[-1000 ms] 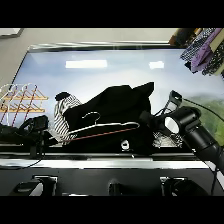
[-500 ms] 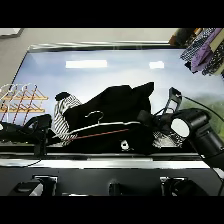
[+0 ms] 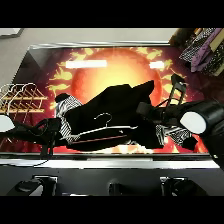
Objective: Fold the clothes and pants, and hang the long-sleeved shirts on hangers.
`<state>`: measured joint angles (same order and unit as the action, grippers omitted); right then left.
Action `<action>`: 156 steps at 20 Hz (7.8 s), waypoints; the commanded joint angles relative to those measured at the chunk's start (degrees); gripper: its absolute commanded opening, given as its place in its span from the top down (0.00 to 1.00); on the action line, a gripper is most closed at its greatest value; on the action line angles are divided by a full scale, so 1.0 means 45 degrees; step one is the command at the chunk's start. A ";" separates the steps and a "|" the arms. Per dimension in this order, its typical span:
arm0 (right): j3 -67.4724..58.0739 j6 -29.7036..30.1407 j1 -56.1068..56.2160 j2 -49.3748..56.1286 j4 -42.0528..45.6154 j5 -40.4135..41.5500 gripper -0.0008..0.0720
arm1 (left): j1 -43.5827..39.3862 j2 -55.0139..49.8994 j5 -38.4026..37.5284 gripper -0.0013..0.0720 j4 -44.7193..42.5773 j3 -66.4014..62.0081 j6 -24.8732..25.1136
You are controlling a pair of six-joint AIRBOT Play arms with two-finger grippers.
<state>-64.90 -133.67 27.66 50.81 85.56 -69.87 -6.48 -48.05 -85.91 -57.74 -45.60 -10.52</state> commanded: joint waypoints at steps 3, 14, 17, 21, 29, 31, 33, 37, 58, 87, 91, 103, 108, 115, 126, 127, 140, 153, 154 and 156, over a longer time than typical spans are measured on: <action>-0.1540 0.1156 0.0010 -0.0015 -0.1015 -0.1715 0.93 | -0.0636 -0.0345 0.1078 0.94 0.0714 0.0005 0.0010; -0.2390 0.1676 0.0010 0.0369 -0.0772 -0.2657 0.93 | -0.2788 -0.1647 0.3580 0.94 0.2453 0.0005 -0.0092; -0.2390 0.1914 0.0010 0.0607 -0.0772 -0.2739 0.93 | -0.3274 -0.1948 0.4478 0.94 0.3167 -0.0005 -0.0087; -0.2395 0.1919 0.0010 0.0651 -0.0782 -0.2754 0.93 | -0.3701 -0.2492 0.5081 0.94 0.3832 -0.0010 -0.0087; -0.2399 0.1885 0.0010 0.0151 -0.1705 -0.2798 0.93 | -0.4216 -0.3065 0.6227 0.94 0.3832 -0.0019 -0.0860; -0.2399 0.1627 0.0010 -0.0214 -0.1647 -0.2837 0.93 | -0.4216 -0.3065 0.6261 0.94 0.3837 -0.0024 -0.0860; -0.2399 0.1409 0.0010 -0.0437 -0.1681 -0.2832 0.93 | -0.4235 -0.3065 0.6256 0.94 0.3842 -0.0024 -0.0903; -0.2395 0.1423 0.0010 -0.0209 -0.1681 -0.2759 0.93 | -0.4483 -0.3065 0.6455 0.94 0.4172 -0.0034 -0.0899; -0.2399 0.1656 0.0010 -0.0753 -0.1545 -0.2356 0.93 | -0.5217 -0.3327 0.5761 0.94 0.2535 -0.0476 -0.3031; -0.2399 0.0845 0.0005 -0.2191 0.3570 -0.4099 0.38 | -0.5353 -0.3351 0.6023 0.94 0.2200 -0.1613 -0.3245; -0.2395 0.1248 -0.0175 -0.2259 0.5377 -0.5571 0.26 | -0.5353 -0.3351 0.6101 0.94 0.2200 -0.1613 -0.3245; -0.2380 1.9127 -0.6246 -0.0015 -0.3725 -0.5503 0.25 | -0.5353 -0.3351 0.6101 0.94 0.2200 -0.1613 -0.3245; -0.2380 2.1177 -0.6246 0.1409 -0.5178 -0.5557 0.25 | -0.5348 -0.3351 0.6101 0.94 0.2200 -0.1613 -0.3245; -0.2346 2.2513 -0.6241 0.2395 -0.6309 -0.5693 0.25 | -0.5348 -0.3351 0.6101 0.94 0.2200 -0.1608 -0.3245; -0.2322 2.3231 -0.6232 0.4012 -0.7538 -0.6290 0.50 | -0.5348 -0.3351 0.6105 0.94 0.2200 -0.1608 -0.3245; -0.2244 2.3231 -0.6232 0.4012 -0.7548 -0.6314 0.54 | -0.5353 -0.3351 0.6105 0.94 0.2200 -0.1613 -0.3245; -0.1991 2.3227 -0.6237 0.3016 -0.7087 -0.6368 0.94 | -0.5119 -0.3332 0.6110 0.68 0.2191 -0.1613 -0.3910; -0.1991 2.0997 -0.6237 0.1909 -0.6144 -0.5717 0.93 | -0.0393 -0.1904 0.6567 0.00 0.2191 -0.1851 -1.4032; -0.1991 2.0803 -0.6237 0.1909 -0.6144 -0.5717 0.93 | -0.0316 -0.1967 0.6547 0.00 0.2195 -0.1753 -1.4668; -0.1987 2.0482 -0.6237 0.1909 -0.6144 -0.5712 0.93 | -0.0860 -0.2307 0.6654 0.00 0.2200 -0.1739 -1.5756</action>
<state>-73.87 -38.35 -0.40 59.51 57.84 -96.01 -10.87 -57.71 -55.70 -47.90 -53.67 -69.47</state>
